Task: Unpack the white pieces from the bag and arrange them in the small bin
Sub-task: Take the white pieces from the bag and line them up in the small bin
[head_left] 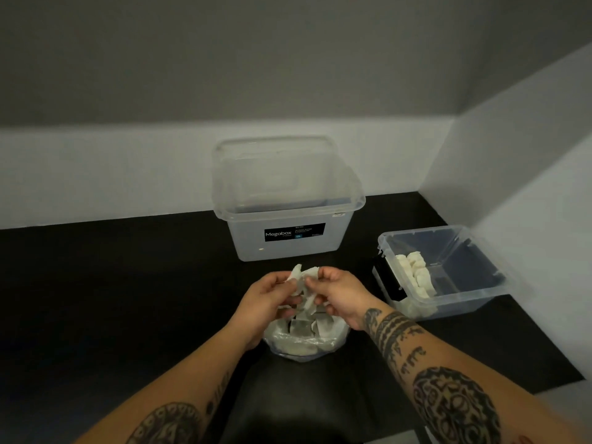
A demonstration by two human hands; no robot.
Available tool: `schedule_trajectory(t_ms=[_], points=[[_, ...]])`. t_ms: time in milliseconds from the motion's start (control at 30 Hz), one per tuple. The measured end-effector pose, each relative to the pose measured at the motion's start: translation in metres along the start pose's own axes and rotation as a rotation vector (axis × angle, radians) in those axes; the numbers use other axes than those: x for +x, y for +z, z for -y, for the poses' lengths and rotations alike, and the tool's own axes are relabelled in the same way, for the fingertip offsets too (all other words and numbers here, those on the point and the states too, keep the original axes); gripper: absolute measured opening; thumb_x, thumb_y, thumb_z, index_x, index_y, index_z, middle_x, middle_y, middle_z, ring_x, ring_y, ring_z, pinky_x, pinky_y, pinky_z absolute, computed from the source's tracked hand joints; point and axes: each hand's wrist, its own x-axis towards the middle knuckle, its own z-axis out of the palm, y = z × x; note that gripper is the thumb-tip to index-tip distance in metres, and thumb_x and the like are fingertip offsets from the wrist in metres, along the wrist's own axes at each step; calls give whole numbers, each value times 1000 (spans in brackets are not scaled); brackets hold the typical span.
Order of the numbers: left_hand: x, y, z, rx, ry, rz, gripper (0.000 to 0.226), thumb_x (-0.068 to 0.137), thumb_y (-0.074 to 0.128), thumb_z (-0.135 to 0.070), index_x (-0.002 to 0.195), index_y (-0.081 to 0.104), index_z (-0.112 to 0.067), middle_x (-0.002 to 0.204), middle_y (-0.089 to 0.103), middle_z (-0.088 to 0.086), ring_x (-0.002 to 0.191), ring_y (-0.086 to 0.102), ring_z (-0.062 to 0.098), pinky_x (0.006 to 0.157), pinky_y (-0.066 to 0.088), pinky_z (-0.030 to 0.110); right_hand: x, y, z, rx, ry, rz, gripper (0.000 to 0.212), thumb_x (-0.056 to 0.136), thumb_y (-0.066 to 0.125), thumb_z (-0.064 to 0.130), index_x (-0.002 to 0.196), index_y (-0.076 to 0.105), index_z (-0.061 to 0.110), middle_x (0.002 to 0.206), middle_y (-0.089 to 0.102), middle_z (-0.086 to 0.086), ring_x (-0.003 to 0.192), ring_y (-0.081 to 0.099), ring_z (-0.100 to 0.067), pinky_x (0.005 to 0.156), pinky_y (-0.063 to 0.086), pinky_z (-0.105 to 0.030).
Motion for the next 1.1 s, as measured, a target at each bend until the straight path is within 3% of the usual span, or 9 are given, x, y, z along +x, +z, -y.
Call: schedule_trajectory(t_ms=[200, 300, 500, 667, 733, 800, 900, 1000, 1100], points=[[9, 3, 1, 69, -20, -101, 13, 102, 61, -11, 112, 69, -11, 91, 79, 11, 79, 77, 22, 70, 62, 32, -2, 0, -4, 47, 25, -58, 15, 98, 66, 27, 105, 69, 14, 87, 68, 0, 61, 57, -6, 50, 38, -21], [12, -5, 0, 185, -34, -112, 12, 100, 64, -15, 111, 70, -13, 85, 79, 8, 70, 73, 18, 63, 58, 28, -4, -2, -2, 22, 17, -68, 26, 97, 68, 27, 111, 68, 6, 88, 63, -6, 58, 53, -5, 48, 37, -19], [16, -14, -9, 451, 18, -94, 9, 96, 71, -28, 100, 69, -20, 83, 75, 3, 72, 70, 14, 70, 59, 32, -5, 0, 6, 7, -69, -95, 29, 91, 75, 24, 111, 71, 3, 94, 74, -3, 76, 68, -7, 62, 52, -18], [14, -12, -15, 161, 3, -73, 18, 96, 71, -29, 85, 71, -14, 80, 73, 2, 74, 68, 13, 71, 57, 29, -3, 10, 6, 252, -15, -63, 18, 91, 74, 17, 103, 65, 7, 91, 69, -10, 69, 64, -13, 58, 52, -23], [15, -9, -14, -3, -20, -57, 21, 96, 70, -30, 83, 69, -13, 84, 73, 8, 79, 71, 19, 80, 60, 36, -4, 16, 6, 384, 30, -36, 19, 91, 73, 13, 106, 63, 7, 90, 72, -10, 71, 69, -17, 59, 56, -23], [16, -8, -13, -124, -34, -41, 20, 98, 67, -30, 90, 69, -12, 93, 74, 12, 90, 72, 25, 93, 57, 42, -4, 22, 5, 501, 72, -3, 25, 91, 73, 9, 112, 60, 4, 95, 76, -14, 76, 74, -21, 61, 59, -23], [17, -3, -11, -296, -51, -24, 20, 104, 57, -25, 104, 66, -7, 108, 75, 17, 102, 72, 29, 96, 56, 42, -5, 30, 6, 632, 112, -4, 35, 91, 72, 5, 122, 57, 0, 104, 75, -20, 82, 76, -25, 62, 61, -24], [18, 4, -11, -268, -34, -107, 19, 107, 50, -20, 113, 62, -7, 109, 73, 16, 99, 73, 26, 88, 59, 38, -4, 34, 6, 715, 129, -56, 32, 91, 70, 3, 121, 58, 3, 109, 74, -20, 84, 77, -28, 61, 62, -26], [20, 6, -7, -258, -22, -151, 24, 109, 46, -21, 119, 66, -12, 113, 76, 14, 108, 73, 28, 96, 57, 43, -2, 37, 6, 689, 151, -82, 27, 94, 70, 13, 120, 62, 9, 110, 75, -14, 83, 75, -21, 62, 60, -24]])
